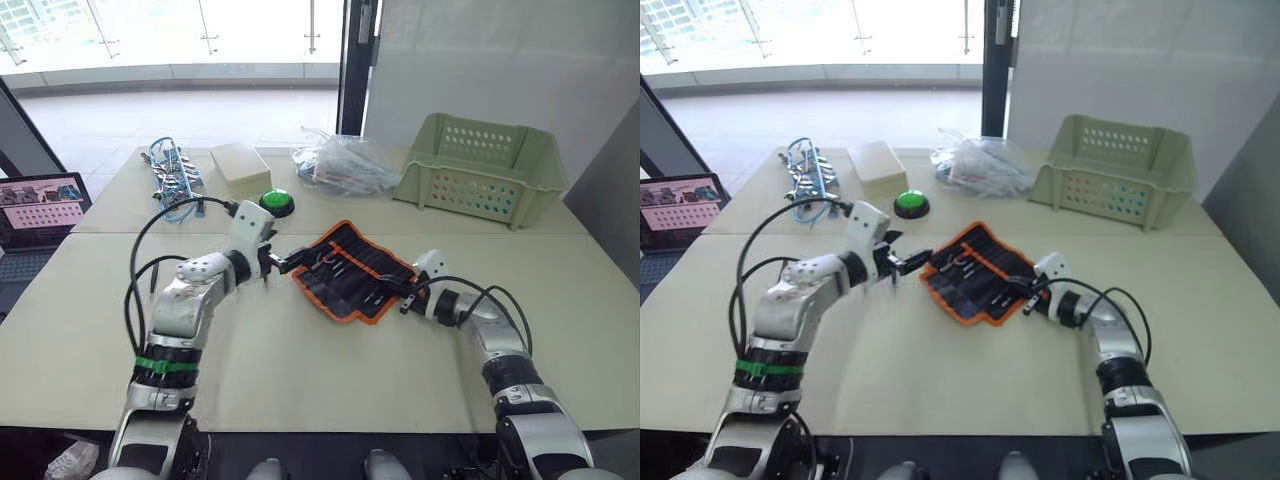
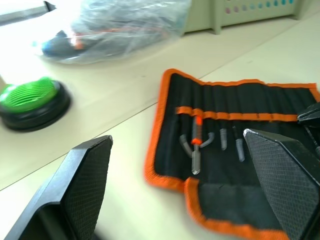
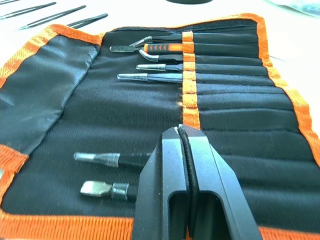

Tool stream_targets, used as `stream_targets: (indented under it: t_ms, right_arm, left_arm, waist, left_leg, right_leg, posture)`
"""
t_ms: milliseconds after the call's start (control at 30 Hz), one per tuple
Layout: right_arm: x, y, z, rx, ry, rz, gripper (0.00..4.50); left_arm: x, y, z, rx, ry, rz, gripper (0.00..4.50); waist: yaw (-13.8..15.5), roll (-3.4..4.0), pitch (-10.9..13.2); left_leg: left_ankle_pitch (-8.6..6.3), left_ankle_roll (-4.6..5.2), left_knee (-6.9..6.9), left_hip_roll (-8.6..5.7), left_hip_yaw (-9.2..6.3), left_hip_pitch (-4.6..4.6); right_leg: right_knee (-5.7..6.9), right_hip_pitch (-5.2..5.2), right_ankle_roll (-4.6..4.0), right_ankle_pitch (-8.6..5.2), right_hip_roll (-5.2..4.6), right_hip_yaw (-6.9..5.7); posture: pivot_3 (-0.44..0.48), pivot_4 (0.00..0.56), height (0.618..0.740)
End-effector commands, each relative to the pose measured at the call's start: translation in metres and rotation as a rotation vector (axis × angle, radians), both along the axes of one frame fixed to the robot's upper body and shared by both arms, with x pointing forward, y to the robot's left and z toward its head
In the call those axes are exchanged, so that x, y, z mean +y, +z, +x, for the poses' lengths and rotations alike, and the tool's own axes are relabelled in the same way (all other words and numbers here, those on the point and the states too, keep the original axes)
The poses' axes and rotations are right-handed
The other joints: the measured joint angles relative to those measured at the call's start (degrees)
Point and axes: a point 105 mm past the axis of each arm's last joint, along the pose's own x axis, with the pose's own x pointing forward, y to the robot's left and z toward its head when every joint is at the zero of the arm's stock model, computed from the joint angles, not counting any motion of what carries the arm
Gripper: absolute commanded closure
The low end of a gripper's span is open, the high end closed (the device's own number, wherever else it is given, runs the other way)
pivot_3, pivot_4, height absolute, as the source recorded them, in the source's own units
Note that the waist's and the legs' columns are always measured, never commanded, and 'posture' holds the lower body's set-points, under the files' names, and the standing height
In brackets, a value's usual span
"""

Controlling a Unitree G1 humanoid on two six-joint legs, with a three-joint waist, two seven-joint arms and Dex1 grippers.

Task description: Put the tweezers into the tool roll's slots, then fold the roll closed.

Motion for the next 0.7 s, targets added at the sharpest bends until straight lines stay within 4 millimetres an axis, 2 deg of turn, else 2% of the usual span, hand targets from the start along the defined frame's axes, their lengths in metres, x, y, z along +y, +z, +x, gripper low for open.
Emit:
stream_targets:
  t_ms: [33,267,400,500,567,633,700]
  right_arm:
    - [-0.005,-0.006,0.002,0.031,-0.013,-0.036,4.50]
    - [-0.011,-0.022,0.001,0.064,-0.045,-0.057,4.50]
    - [-0.013,-0.024,0.000,0.068,-0.049,-0.046,4.50]
    - [-0.013,-0.026,-0.001,0.074,-0.037,-0.043,4.50]
    - [-0.012,-0.026,-0.002,0.077,-0.030,-0.041,4.50]
    - [-0.012,-0.027,-0.003,0.078,-0.023,-0.050,4.50]
    - [-0.012,-0.027,-0.003,0.079,-0.021,-0.052,4.50]
  left_arm:
    - [0.037,0.016,-0.019,-0.087,0.108,-0.032,0.03]
    - [0.079,0.001,-0.044,-0.084,0.263,-0.068,0.03]
    - [0.111,-0.013,-0.071,-0.103,0.398,-0.047,0.03]
    - [0.133,-0.020,-0.098,-0.147,0.504,-0.048,0.03]
    - [0.148,-0.036,-0.118,-0.130,0.575,-0.017,0.03]
    - [0.167,-0.052,-0.141,-0.105,0.676,-0.057,0.03]
    - [0.177,-0.065,-0.159,-0.080,0.730,-0.082,0.03]
  waist:
    - [0.02,0.01,0.00]
    - [0.70,0.00,0.00]
    - [0.80,0.01,0.00]
    - [1.13,0.00,0.00]
    - [1.24,0.00,-0.01]
    - [1.31,0.00,-0.01]
    - [1.31,-0.02,-0.02]
  left_leg:
    - [-0.01,0.00,0.00,0.00,0.00,0.00]
    - [-0.02,0.02,-0.04,0.01,0.00,0.02]
    - [-0.02,0.01,-0.06,0.03,0.02,0.08]
    - [-0.03,0.01,-0.10,0.05,0.02,0.08]
    - [-0.04,0.00,-0.11,0.08,0.03,0.09]
    - [-0.06,-0.02,-0.23,0.08,0.06,0.13]
    - [-0.06,-0.02,-0.34,0.10,0.09,0.16]
  right_leg:
    - [-0.01,0.00,0.00,0.00,0.00,0.01]
    - [-0.14,0.10,-0.02,0.01,0.00,-0.02]
    - [-0.13,0.09,-0.04,0.02,0.00,0.01]
    - [-0.18,0.09,-0.04,0.02,0.00,0.02]
    - [-0.28,0.12,-0.08,0.04,0.00,0.00]
    - [-0.36,0.16,-0.11,0.06,0.00,0.01]
    - [-0.45,0.18,-0.14,0.09,0.00,0.01]
  posture:
    - [0.000,0.150,0.740]
    - [0.000,0.150,0.740]
    - [0.000,0.150,0.740]
    - [0.000,0.150,0.740]
    - [0.000,0.150,0.740]
    - [0.000,0.150,0.740]
    - [0.000,0.150,0.740]
